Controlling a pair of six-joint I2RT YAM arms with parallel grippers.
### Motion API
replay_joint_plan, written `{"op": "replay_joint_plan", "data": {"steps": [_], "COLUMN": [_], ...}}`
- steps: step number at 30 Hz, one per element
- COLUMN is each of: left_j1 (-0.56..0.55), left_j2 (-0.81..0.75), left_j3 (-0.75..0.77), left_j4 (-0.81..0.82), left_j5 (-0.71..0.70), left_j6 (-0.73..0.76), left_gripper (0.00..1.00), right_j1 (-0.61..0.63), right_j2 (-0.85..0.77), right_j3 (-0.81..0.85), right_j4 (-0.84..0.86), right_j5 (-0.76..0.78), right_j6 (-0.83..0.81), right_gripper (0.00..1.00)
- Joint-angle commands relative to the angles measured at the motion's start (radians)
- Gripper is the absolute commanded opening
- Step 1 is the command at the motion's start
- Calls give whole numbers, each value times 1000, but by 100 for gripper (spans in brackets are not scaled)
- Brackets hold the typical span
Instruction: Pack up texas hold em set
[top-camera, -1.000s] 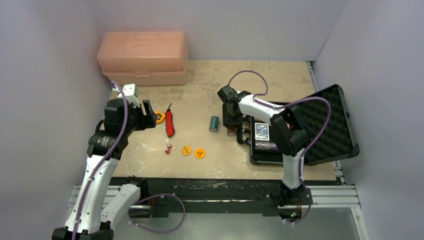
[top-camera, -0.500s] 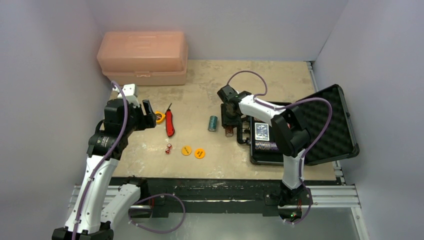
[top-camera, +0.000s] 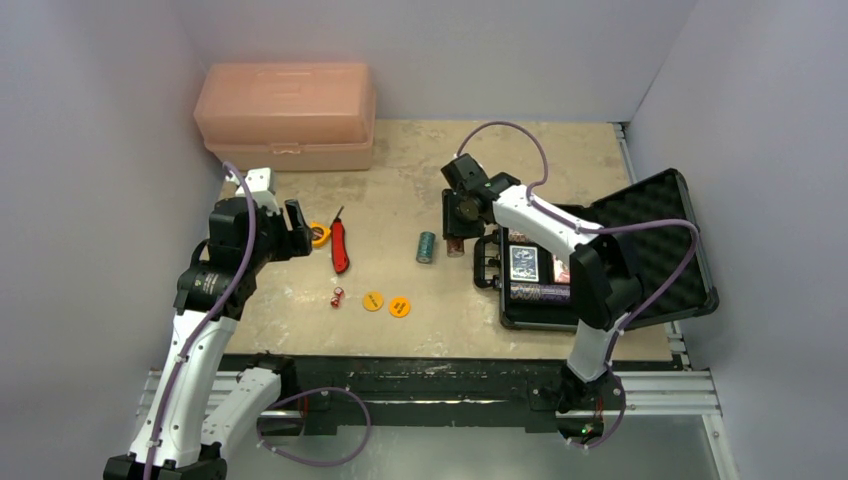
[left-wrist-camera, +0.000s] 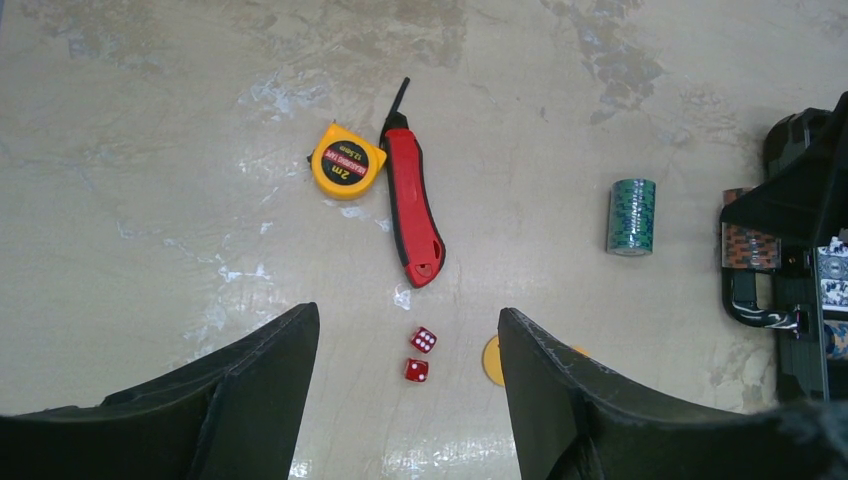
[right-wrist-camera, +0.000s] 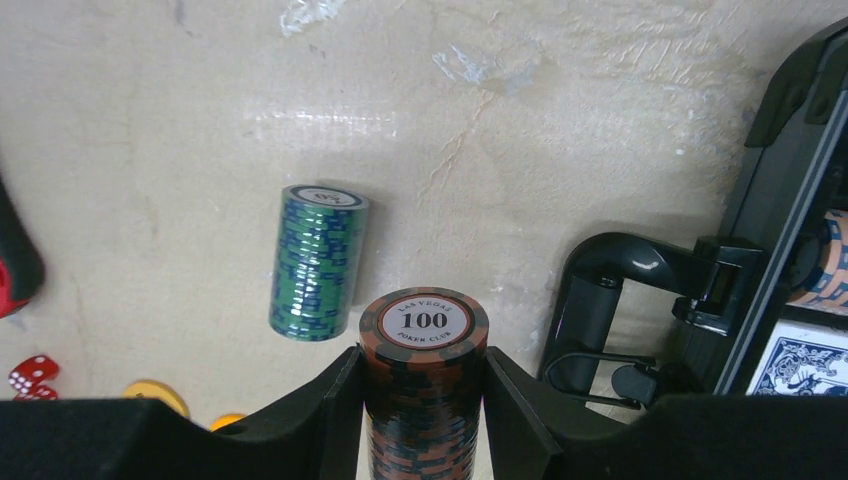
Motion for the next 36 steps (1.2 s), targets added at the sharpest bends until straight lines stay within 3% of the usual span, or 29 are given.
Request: {"op": "replay_joint_plan", "data": {"steps": [1, 22, 32, 36], "left_j1": [-7, -8, -8, -8], "left_j2": [-6, -8, -8, -5], "left_j3": [4, 6, 0, -4], "left_j4": [20, 22, 34, 38], "left_j5": [-5, 0, 2, 6], "left_j6": [-6, -6, 0, 5], "left_gripper": [65, 64, 64, 63], "right_j1": [7, 6, 4, 0], "right_j2": [-93, -267, -402, -402], "right_j3": [73, 117, 34, 51], "right_j4": [15, 75, 73, -47], "right_j5": [24, 213, 449, 522], "right_j6": [11, 54, 255, 442], "right_gripper": [0, 0, 0, 0]}}
